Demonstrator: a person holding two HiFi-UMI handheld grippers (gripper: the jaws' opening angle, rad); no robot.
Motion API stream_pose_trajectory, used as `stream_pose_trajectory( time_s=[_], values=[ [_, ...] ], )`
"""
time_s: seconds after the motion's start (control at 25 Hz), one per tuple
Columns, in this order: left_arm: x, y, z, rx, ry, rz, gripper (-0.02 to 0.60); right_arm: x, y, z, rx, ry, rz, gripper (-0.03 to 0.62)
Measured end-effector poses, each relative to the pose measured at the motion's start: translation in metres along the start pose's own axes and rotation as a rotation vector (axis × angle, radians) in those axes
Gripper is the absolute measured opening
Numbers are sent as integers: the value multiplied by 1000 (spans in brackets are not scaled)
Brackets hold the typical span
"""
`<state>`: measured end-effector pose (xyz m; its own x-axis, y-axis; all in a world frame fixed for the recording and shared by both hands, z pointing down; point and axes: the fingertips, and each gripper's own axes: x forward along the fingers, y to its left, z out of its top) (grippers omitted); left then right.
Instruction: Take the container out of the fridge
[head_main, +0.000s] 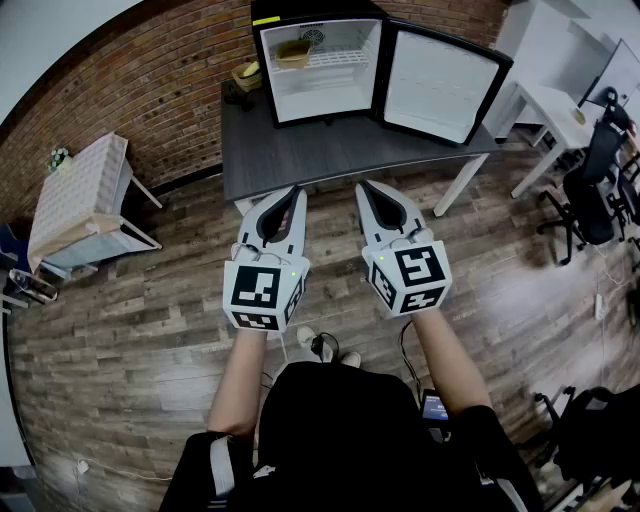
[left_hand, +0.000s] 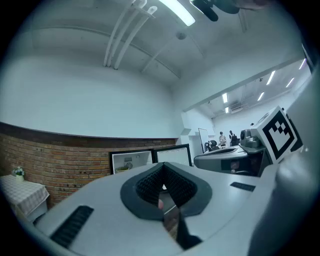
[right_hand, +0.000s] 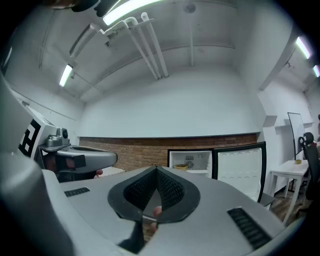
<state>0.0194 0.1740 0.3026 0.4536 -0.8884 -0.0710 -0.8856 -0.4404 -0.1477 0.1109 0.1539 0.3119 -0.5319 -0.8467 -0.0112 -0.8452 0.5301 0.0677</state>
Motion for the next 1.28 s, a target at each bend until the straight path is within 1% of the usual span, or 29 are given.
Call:
stream_pose_trajectory(
  time_s=[0.2, 0.64, 1.0, 1.28],
  values=[
    [2, -5, 3, 0, -1, 0, 14, -2, -2, 0, 39, -5, 32, 40],
    [9, -15, -4, -1, 11, 17, 14, -7, -12, -11, 32, 13, 72, 40],
    [35, -3, -8, 0, 4, 13, 14, 17, -22, -16, 19, 21, 84, 40],
    [74, 22, -16, -5, 6, 20, 14, 60, -42, -20, 18, 27, 95, 40]
  ],
)
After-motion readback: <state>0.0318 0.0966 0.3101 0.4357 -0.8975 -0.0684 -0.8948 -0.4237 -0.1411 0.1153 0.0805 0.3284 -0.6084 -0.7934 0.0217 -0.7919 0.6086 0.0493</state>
